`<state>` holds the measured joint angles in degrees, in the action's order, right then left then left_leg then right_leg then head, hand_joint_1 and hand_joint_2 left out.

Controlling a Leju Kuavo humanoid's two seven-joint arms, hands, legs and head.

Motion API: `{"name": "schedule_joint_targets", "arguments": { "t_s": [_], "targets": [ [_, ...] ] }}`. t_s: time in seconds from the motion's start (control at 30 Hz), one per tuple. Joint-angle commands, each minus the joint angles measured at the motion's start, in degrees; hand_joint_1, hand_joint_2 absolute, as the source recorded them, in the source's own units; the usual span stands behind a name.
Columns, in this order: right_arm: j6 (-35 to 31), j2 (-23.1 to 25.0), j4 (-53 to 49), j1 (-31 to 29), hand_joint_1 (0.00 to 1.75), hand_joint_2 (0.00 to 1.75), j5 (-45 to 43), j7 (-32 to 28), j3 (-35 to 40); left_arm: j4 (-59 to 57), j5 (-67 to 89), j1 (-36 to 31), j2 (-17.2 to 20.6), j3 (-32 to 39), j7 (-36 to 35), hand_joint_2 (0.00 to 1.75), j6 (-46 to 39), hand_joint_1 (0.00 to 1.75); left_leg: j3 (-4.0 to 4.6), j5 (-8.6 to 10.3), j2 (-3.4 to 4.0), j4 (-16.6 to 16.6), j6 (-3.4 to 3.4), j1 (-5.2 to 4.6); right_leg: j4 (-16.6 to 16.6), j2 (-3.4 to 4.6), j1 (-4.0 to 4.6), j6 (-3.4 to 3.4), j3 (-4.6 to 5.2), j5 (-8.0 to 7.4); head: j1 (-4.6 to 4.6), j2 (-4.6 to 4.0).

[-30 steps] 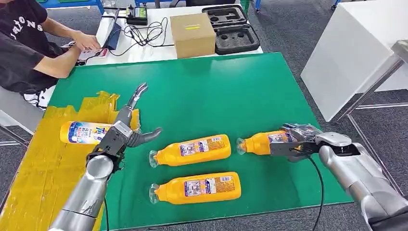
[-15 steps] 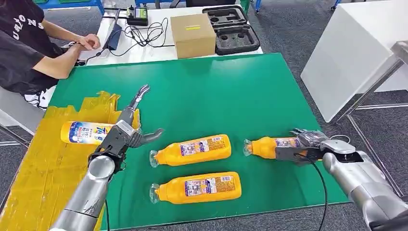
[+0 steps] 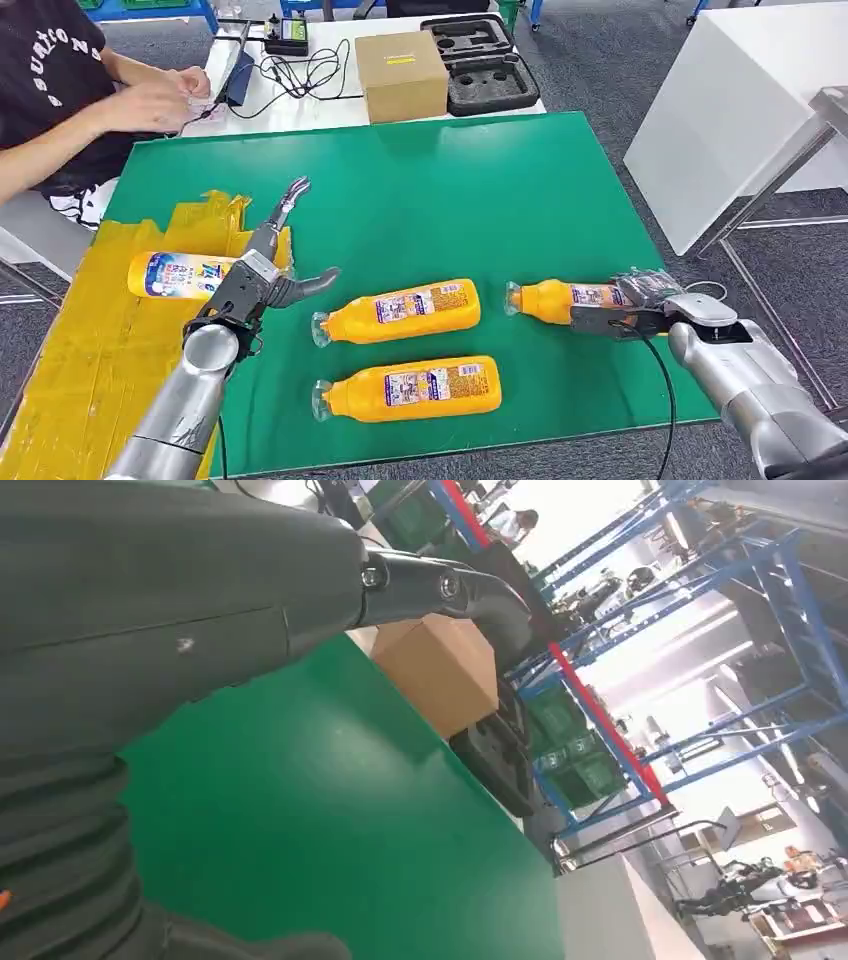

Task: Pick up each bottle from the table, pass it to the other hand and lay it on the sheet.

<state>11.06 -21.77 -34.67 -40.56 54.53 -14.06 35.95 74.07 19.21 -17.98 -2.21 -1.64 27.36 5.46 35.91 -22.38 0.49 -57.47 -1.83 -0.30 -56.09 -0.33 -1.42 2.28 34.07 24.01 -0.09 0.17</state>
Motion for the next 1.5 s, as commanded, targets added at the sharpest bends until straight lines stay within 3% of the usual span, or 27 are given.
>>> {"name": "schedule_joint_targets", "arguments": {
  "t_s": [0.03, 0.13, 0.27, 0.5, 0.63, 0.77, 1.2, 1.5],
  "targets": [
    [-8.60, 3.97, -3.88, 5.75, 1.75, 1.75, -4.34, -4.44, -8.87, -1.53, 0.22, 0.54, -1.06, 2.22, 0.01, 1.75, 0.13, 0.00, -0.18, -0.07, 0.00, 0.08, 0.11, 0.10, 0.13, 0.04, 0.09, -0.13, -0.21, 0.02, 0.00, 0.00],
    [-7.95, 4.47, -9.92, 9.62, 1.75, 1.75, -7.76, -6.38, -13.54, -0.69, -0.46, 0.61, -1.14, 2.31, -0.08, 1.75, 1.88, 0.00, -0.09, -0.08, 0.00, 0.04, 0.11, 0.11, 0.09, 0.06, 0.12, -0.12, -0.13, 0.03, 0.00, 0.00],
    [-3.87, 8.29, -21.98, 16.34, 1.75, 1.75, -19.90, -15.24, -24.66, 0.59, -0.91, -2.00, -0.68, -0.11, 0.39, 1.75, 5.84, 0.00, -0.01, -0.11, -0.17, -0.01, 0.17, 0.20, 0.08, -0.08, 0.22, -0.19, -0.10, 0.08, 0.00, 0.00],
    [-2.81, 9.46, -27.47, 17.83, 1.75, 1.75, -22.27, -13.62, -27.64, 1.35, -0.99, -1.84, -0.56, -0.95, 0.29, 1.75, 5.97, 0.00, 0.19, -0.12, -0.08, -0.07, 0.14, 0.13, -0.03, 0.01, 0.15, -0.15, 0.14, 0.08, -0.02, 0.00],
    [-4.54, 16.49, -36.58, 20.97, 1.75, 1.75, -30.38, -7.72, -38.02, 0.52, -0.76, -1.67, -0.81, -1.62, -1.47, 1.75, 6.71, 0.00, 0.18, -0.10, 0.01, -0.01, 0.12, 0.09, -0.01, 0.07, 0.08, -0.13, 0.17, 0.06, -0.02, 0.00],
    [-5.47, 17.40, -42.66, 23.29, 1.75, 1.75, -31.68, -4.22, -41.50, -0.88, -0.63, -3.02, -1.26, -2.54, -2.34, 1.75, 7.16, 0.00, 0.28, -0.05, -0.13, -0.01, 0.12, 0.05, -0.04, -0.07, 0.01, -0.12, 0.25, 0.08, -0.02, 0.00],
    [-3.38, 19.67, -45.54, 26.41, 1.75, 1.75, -32.97, -5.46, -41.32, -2.47, -1.46, -4.91, -1.79, -6.12, -3.04, 1.75, 10.04, 0.00, 0.26, -0.12, -0.16, -0.04, 0.14, 0.11, 0.00, -0.08, 0.06, -0.15, 0.22, 0.11, 0.00, 0.00],
    [4.76, 23.16, -40.60, 27.54, 1.75, 1.75, -40.98, -14.24, -32.73, -4.42, -10.91, -8.63, -2.56, -15.43, -4.29, 1.75, 21.16, 0.00, 0.22, -0.12, -0.11, -0.01, 0.15, 0.15, 0.06, -0.04, 0.10, -0.16, 0.19, 0.09, 0.00, 0.00]
  ]
}}
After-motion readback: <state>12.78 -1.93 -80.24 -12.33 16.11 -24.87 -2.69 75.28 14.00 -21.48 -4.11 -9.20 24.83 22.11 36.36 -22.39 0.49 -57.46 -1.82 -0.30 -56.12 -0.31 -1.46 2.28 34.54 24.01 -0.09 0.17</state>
